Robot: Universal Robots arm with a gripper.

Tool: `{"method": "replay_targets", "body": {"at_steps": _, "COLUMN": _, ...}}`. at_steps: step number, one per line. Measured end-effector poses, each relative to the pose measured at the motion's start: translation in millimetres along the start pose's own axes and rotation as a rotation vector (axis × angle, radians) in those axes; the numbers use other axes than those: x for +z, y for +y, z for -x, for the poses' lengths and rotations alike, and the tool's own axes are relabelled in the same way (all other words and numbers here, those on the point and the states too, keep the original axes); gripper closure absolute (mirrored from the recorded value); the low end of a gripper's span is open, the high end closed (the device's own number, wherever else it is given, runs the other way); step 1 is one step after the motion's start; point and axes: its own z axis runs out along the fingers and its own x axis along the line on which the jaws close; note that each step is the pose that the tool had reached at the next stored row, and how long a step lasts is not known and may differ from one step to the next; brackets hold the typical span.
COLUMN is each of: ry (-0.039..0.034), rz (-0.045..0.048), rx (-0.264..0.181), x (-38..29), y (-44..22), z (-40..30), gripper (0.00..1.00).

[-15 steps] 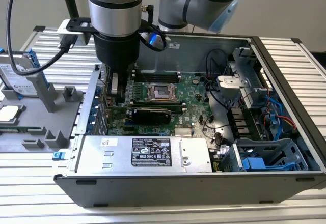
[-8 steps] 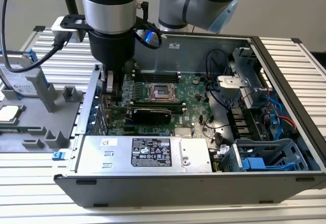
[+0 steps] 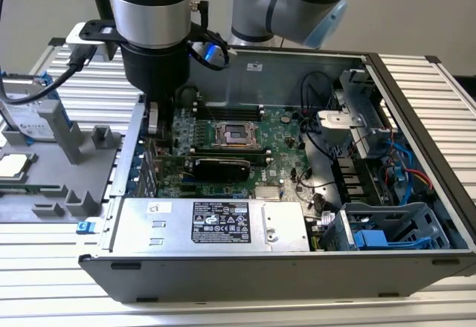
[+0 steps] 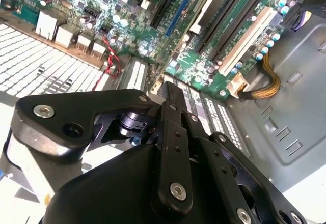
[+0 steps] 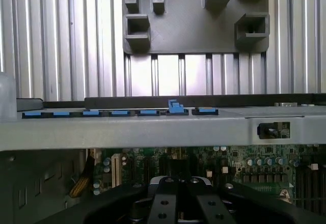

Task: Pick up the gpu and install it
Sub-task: 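Insert the gpu into the slot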

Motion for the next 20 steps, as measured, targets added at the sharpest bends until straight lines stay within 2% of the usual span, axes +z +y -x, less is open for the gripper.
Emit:
{"method": "replay_targets", "body": {"at_steps": 15, "ry": -0.0121, "rz": 0.0029, "rx": -0.004, "x": 0.4, "y": 9.9, "z": -0.1, "gripper": 1.00}}
{"method": "replay_targets", "body": {"at_steps": 20, "ry": -0.0139, "rz": 0.0030, "rx": -0.004, "x": 0.7, "y": 12.9, "z": -0.1, "gripper": 1.00}}
